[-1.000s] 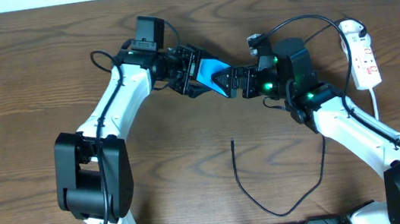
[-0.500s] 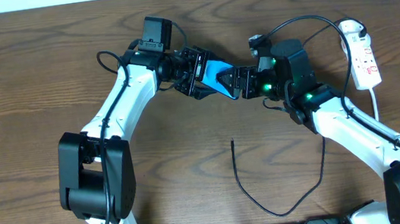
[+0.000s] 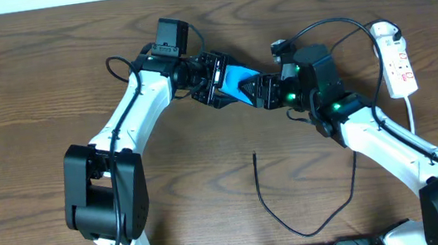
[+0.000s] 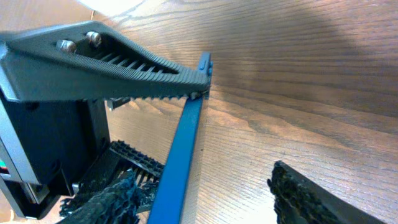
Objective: Plug charger to phone and switch on socket
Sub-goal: 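Grasp the phone's side edge with the right gripper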
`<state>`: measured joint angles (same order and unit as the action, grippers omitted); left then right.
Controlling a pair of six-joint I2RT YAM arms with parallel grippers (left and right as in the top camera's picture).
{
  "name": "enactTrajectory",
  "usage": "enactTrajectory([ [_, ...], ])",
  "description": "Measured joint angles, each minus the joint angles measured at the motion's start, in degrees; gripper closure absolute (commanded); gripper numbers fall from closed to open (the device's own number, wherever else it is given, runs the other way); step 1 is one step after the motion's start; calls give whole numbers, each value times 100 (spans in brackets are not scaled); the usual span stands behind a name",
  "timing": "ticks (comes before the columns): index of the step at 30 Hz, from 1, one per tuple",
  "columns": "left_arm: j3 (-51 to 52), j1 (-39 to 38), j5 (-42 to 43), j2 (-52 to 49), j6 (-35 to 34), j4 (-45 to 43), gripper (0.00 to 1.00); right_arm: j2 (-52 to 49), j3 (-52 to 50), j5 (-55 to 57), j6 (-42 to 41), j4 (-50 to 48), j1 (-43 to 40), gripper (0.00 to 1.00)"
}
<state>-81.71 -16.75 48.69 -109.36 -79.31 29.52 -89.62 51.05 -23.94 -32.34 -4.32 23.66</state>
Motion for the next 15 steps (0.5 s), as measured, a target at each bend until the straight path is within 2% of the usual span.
enactTrajectory([
  [7,0,-79,-251,0,-22,0,93,0,0,146,66,2,173,42],
  [15,0,-105,-369,0,-44,0,93,0,0,236,127,33,181,56],
])
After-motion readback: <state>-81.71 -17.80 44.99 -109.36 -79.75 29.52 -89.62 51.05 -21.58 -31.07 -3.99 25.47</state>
